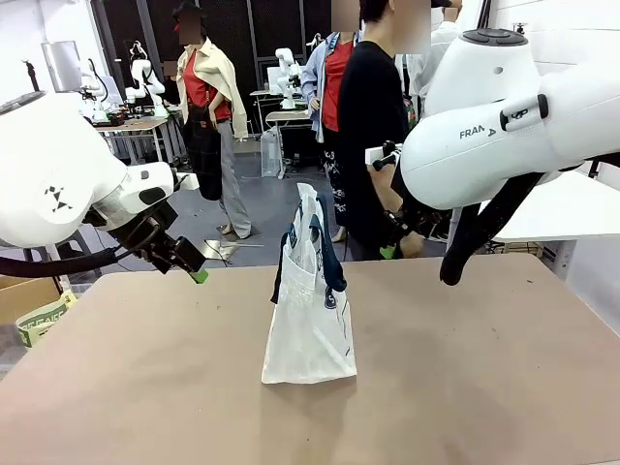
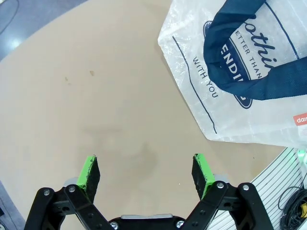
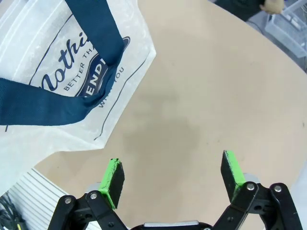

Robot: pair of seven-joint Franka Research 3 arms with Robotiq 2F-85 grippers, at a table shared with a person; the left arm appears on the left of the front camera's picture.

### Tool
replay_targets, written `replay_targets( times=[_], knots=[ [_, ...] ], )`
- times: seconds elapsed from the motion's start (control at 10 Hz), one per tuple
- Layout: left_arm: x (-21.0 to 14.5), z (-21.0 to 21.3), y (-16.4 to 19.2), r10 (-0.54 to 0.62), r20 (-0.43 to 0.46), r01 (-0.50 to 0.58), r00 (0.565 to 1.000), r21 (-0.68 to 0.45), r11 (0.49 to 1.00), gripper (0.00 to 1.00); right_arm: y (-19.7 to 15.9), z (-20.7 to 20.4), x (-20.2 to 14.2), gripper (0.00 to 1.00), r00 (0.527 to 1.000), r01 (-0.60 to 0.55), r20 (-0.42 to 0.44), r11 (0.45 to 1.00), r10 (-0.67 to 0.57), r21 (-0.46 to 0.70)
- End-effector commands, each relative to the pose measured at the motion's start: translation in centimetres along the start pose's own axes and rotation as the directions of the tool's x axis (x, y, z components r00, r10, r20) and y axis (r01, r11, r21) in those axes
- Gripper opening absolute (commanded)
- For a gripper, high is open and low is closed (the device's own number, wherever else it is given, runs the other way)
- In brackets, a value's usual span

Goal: Transfer purchased items from the store into the shopping bag.
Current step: Open the Reusable shopping bag in the center of the table.

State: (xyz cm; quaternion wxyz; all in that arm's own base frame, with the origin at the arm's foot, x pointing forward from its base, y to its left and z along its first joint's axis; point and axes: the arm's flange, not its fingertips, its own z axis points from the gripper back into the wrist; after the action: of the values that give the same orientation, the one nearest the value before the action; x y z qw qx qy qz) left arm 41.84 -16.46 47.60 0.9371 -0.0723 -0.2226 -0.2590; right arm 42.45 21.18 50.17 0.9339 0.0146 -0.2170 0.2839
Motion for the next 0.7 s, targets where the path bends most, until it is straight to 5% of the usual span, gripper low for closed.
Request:
replay_targets(
  times=[0.0, 0.3, 0.4, 0.5, 0.6],
  knots=[
    [-0.3, 0.0, 0.1, 0.003, 0.006, -0.003, 1.0, -0.004, 1.0, 1.0, 0.2, -0.2, -0.5, 1.0, 1.0, 0.012, 0.001, 1.0, -0.012, 0.016],
    [0.0, 0.0, 0.0, 0.0, 0.0, 0.0, 1.0, 0.001, 1.0, 1.0, 0.2, -0.2, -0.5, 1.0, 1.0, 0.012, 0.001, 1.0, -0.012, 0.016],
    [1.0, 0.3, 0.1, 0.058, -0.069, -0.059, 0.996, -0.008, 0.998, 1.0, 0.0, -0.1, -0.1, 1.0, 1.0, -0.001, -0.002, 1.0, 0.001, 0.0],
    [2.7, 1.3, -0.7, 0.124, -0.092, -0.126, 0.988, -0.009, 0.992, 1.0, 0.6, 1.1, 1.9, 1.0, 0.997, 0.073, -0.012, 0.99, -0.072, 0.119],
    [4.2, 2.7, -1.0, 0.147, -0.138, -0.154, 0.979, -0.045, 0.987, 1.0, 1.0, 2.1, 3.8, 1.0, 0.992, 0.126, -0.021, 0.986, -0.125, 0.108]
  ],
)
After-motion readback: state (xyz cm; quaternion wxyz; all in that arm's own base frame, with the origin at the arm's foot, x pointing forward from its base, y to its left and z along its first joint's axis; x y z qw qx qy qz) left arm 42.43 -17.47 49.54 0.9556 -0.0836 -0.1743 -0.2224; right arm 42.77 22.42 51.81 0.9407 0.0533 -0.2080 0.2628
